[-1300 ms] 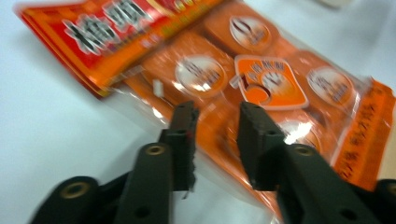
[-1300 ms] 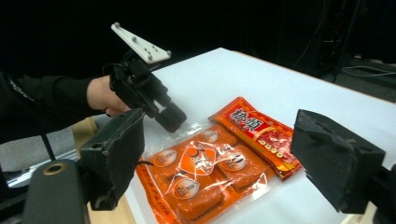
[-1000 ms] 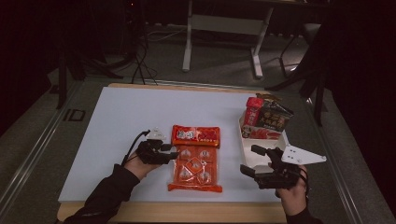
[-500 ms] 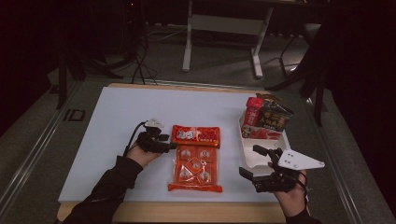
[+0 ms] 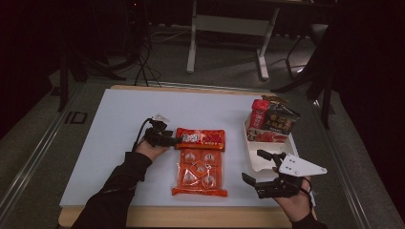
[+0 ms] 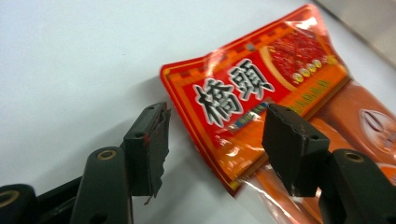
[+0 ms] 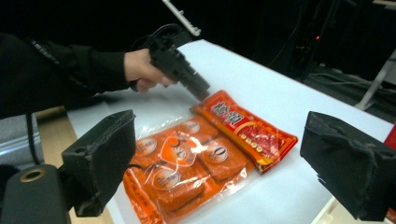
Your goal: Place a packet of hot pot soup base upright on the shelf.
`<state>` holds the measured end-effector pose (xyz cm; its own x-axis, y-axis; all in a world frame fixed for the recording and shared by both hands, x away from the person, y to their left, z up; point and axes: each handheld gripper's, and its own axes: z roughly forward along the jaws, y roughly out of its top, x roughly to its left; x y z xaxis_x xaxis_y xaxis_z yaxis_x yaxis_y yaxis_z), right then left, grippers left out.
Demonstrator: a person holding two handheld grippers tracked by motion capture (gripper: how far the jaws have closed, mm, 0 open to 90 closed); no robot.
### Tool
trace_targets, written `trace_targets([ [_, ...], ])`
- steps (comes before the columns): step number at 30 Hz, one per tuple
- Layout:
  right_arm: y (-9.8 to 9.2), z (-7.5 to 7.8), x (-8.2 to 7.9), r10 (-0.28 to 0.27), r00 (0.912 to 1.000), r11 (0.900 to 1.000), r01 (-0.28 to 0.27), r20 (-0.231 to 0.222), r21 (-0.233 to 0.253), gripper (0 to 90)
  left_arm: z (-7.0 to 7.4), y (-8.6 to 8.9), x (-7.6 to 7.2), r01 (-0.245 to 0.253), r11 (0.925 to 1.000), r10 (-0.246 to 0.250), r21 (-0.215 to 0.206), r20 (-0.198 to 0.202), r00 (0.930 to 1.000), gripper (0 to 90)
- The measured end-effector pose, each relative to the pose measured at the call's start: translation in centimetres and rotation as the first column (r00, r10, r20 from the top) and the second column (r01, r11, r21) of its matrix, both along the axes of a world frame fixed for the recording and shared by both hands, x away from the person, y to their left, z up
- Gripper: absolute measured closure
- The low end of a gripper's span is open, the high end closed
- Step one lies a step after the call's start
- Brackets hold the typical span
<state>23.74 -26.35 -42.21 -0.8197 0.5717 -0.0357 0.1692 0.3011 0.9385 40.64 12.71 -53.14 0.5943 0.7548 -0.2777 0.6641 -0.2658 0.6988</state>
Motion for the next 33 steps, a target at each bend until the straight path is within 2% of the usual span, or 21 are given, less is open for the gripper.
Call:
trace_targets([
  [1,0.0,-0.1,0.0,-0.001,1.0000,1.000,0.001,0.001,0.004,10.3,-0.2,-0.1,0.2,-0.009,0.9999,0.009,0.010,0.003,1.0000,41.2],
  [3,0.2,-0.2,0.1,0.003,0.9999,1.000,-0.003,-0.013,0.000,10.3,-0.5,-0.1,0.6,-0.008,0.9999,0.007,-0.007,-0.013,0.9999,42.3],
  [6,0.3,-0.3,0.1,0.008,0.9998,1.000,-0.008,-0.018,-0.007,10.3,-0.9,-0.5,1.1,-0.008,1.0000,0.009,0.004,-0.016,0.9998,42.7],
  [10,0.3,-0.3,0.1,0.013,0.9996,1.000,-0.013,-0.024,-0.002,11.0,-1.3,-0.9,1.6,0.017,0.9998,-0.017,0.001,-0.036,0.9992,44.4],
  [12,0.2,-0.3,0.1,0.010,0.9998,1.000,-0.010,-0.020,-0.007,11.0,-1.5,-1.0,1.7,0.034,0.9994,-0.034,-0.008,-0.041,0.9986,48.9],
  [14,0.2,-0.2,0.1,0.012,0.9997,1.000,-0.012,-0.022,-0.002,11.0,-1.7,-1.1,1.7,0.055,0.9976,-0.058,-0.042,-0.059,0.9966,53.3],
  [16,0.1,-0.3,0.1,0.011,0.9996,1.000,-0.011,-0.026,-0.001,12.4,-1.7,-1.3,1.7,0.077,0.9957,-0.080,-0.052,-0.065,0.9946,56.9],
  [19,0.1,-0.3,0.2,0.015,0.9993,1.000,-0.015,-0.035,0.002,13.0,-1.7,-1.5,1.6,0.085,0.9956,-0.088,-0.039,-0.061,0.9943,61.3],
  [20,0.1,-0.3,0.2,0.015,0.9991,1.000,-0.016,-0.039,-0.005,13.0,-1.7,-1.7,1.6,0.093,0.9945,-0.096,-0.048,-0.072,0.9928,66.9],
  [22,0.1,-0.4,0.3,0.016,0.9989,1.000,-0.016,-0.045,0.001,13.0,-1.7,-2.0,1.5,0.106,0.9937,-0.108,-0.037,-0.065,0.9920,69.8],
  [24,0.1,-0.4,0.3,0.016,0.9986,1.000,-0.016,-0.050,0.002,13.0,-1.7,-2.3,1.4,0.117,0.9920,-0.121,-0.047,-0.083,0.9892,80.9],
  [28,0.2,-0.4,0.4,0.018,0.9984,1.000,-0.018,-0.053,0.000,13.2,-1.2,-3.0,1.1,0.099,0.9951,-0.098,0.009,-0.078,0.9922,87.6],
  [31,0.2,-0.4,0.4,0.019,0.9985,1.000,-0.019,-0.051,-0.005,13.4,-0.5,-3.3,0.7,0.100,0.9936,-0.098,0.054,-0.037,0.9945,88.9],
  [33,0.2,-0.4,0.4,0.018,0.9985,1.000,-0.019,-0.052,-0.003,13.4,0.0,-3.3,0.4,0.089,0.9949,-0.089,0.047,-0.017,0.9959,89.2],
])
